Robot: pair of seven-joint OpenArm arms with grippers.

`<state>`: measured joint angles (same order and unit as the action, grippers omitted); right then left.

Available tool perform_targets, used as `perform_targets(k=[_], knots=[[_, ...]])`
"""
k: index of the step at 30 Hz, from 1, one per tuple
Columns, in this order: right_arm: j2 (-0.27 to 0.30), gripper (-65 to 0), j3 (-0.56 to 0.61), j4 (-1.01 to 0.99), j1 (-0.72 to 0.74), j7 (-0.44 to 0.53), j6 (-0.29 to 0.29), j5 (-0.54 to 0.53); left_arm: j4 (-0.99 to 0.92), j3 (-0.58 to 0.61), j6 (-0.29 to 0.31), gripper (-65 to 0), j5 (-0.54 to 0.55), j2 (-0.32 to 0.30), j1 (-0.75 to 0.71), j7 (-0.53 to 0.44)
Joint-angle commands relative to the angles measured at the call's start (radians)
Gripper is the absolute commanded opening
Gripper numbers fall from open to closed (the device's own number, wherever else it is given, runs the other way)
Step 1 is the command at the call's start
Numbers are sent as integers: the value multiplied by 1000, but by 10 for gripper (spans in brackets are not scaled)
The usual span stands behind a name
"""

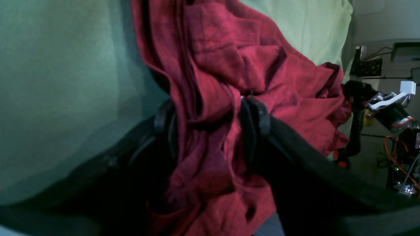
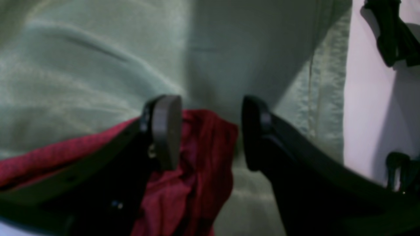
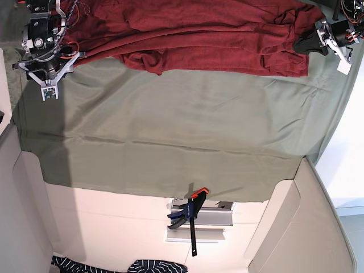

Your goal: Fold the T-shirt properly

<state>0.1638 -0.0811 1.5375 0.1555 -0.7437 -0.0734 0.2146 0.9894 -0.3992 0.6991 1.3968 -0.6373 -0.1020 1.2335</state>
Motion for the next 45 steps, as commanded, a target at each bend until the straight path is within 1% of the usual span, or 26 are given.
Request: perform_targets(k=[1,7,14,20,21,22,27,29,30,35,39,44,45], knots=[[7,-351,-3,20,21,22,11,5,11,2,-1,-330,-10,-14,2,20],[7,-351,-3,20,21,22,11,5,11,9,-1,-330,-10,-13,2,16],[7,-351,-3,20,21,22,11,6,11,69,-1,-330,2,-4,3,2],[7,-351,-3,20,21,22,11,6,11,72,-1,-334,5,0,5,0],[7,-351,-3,20,21,22,11,6,11,72,-1,-343,6,0,5,0],[7,-351,-3,20,21,22,11,6,11,72,-1,-370,9,0,5,0],[7,-351,-3,20,21,22,11,6,11,72,-1,-563,37,0,5,0],[7,-351,-3,20,21,22,11,5,11,72,-1,-632,45,0,5,0],[7,-351,-3,20,21,22,11,5,11,72,-1,-650,51,0,5,0],[7,-351,-3,20,21,22,12,6,19,72,-1,-650,81,0,11,2],[8,-351,-3,20,21,23,18,6,49,72,-1,-650,87,0,37,62],[8,-351,-5,20,22,37,21,6,175,72,-1,-650,87,8,37,80],[8,-351,-5,20,22,42,30,6,202,72,-1,-650,87,13,37,80]])
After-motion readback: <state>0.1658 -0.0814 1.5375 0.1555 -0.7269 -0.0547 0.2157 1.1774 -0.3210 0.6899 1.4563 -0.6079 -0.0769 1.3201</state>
